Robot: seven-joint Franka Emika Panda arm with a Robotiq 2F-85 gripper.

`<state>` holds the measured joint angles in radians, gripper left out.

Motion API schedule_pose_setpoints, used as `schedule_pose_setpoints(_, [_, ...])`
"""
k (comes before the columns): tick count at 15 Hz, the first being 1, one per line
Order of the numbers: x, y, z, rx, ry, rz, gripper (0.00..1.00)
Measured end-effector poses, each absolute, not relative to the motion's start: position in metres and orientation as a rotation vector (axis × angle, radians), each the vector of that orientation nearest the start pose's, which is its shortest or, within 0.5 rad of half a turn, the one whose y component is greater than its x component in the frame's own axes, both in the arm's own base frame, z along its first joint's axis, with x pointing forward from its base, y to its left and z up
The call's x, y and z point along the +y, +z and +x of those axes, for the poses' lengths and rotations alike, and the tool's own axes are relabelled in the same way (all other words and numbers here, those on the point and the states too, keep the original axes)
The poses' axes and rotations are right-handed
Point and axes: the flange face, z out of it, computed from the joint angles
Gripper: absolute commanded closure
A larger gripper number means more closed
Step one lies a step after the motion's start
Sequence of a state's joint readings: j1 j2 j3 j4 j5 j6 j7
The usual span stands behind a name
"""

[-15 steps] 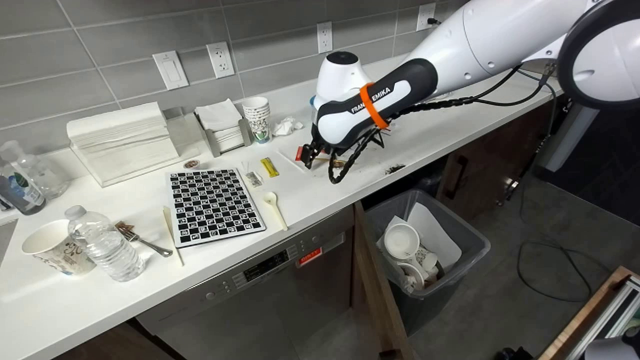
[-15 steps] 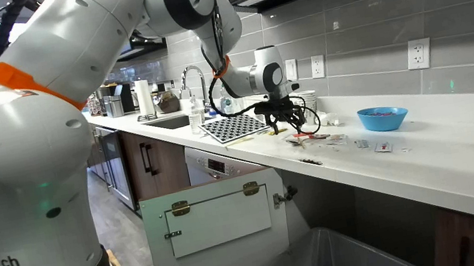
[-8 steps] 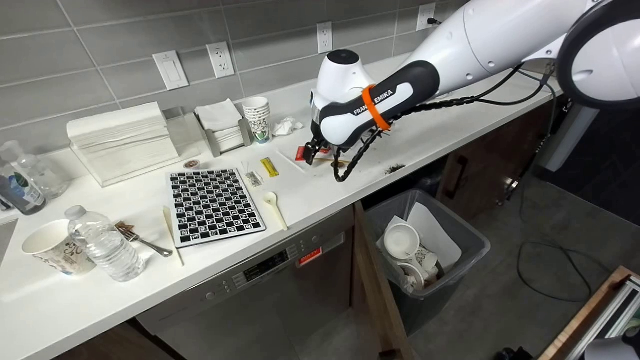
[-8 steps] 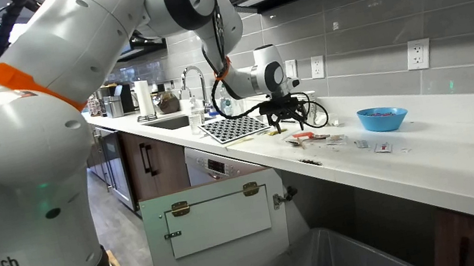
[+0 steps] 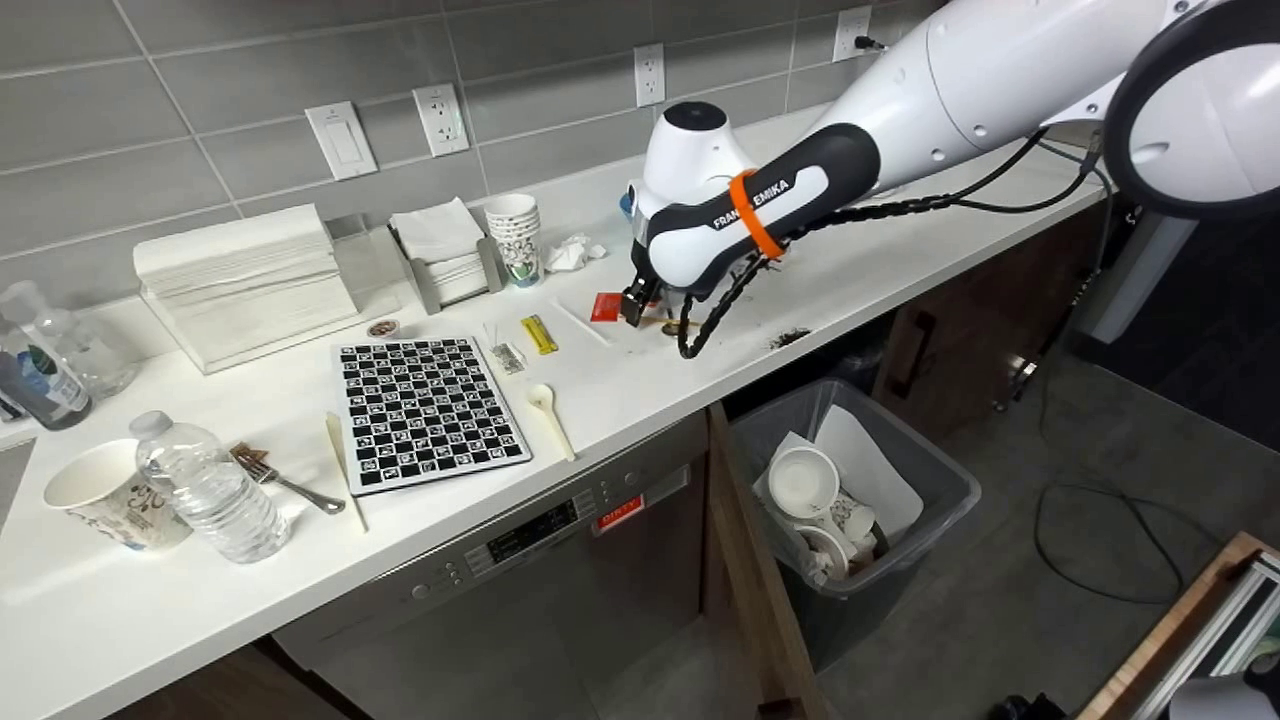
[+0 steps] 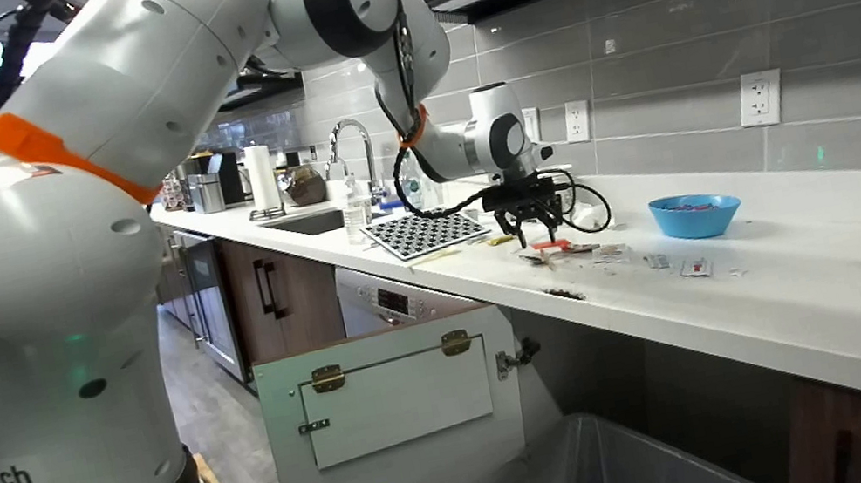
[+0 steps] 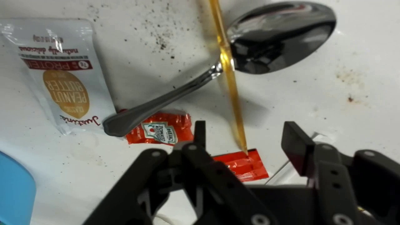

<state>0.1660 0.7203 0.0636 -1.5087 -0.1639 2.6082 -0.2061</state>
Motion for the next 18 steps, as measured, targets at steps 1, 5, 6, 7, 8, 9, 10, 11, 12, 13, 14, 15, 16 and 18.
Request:
schedule_pose_setpoints(1, [0.162,0.279,0.729,-0.846,-0.607,-3.034,0.39])
schedule_pose_setpoints(5, [0.158,0.273,0.733,-0.884,-0.599,-3.023,0.43])
schedule_pose_setpoints(6, [0.158,0.273,0.734,-0.894,-0.596,-3.019,0.48])
schedule_pose_setpoints(7, [0.158,0.272,0.735,-0.902,-0.591,-3.017,0.54])
schedule_pose_setpoints(8, [0.157,0.271,0.736,-0.912,-0.584,-3.015,0.63])
schedule_pose_setpoints(9, [0.157,0.270,0.736,-0.921,-0.578,-3.013,0.79])
schedule_pose_setpoints(10, [0.157,0.269,0.736,-0.926,-0.574,-3.011,0.87])
schedule_pose_setpoints(11, [0.157,0.269,0.737,-0.932,-0.570,-3.010,0.96])
schedule_pose_setpoints(12, [0.157,0.269,0.737,-0.939,-0.563,-3.010,0.99])
schedule_pose_setpoints(13, [0.157,0.269,0.738,-0.942,-0.557,-3.010,1.00])
schedule_pose_setpoints(14, [0.157,0.269,0.739,-0.945,-0.551,-3.011,1.00])
schedule_pose_setpoints(15, [0.157,0.269,0.739,-0.946,-0.547,-3.012,1.00])
schedule_pose_setpoints(16, [0.157,0.269,0.739,-0.947,-0.545,-3.012,0.99])
schedule_pose_setpoints(18, [0.157,0.270,0.739,-0.948,-0.545,-3.012,1.00])
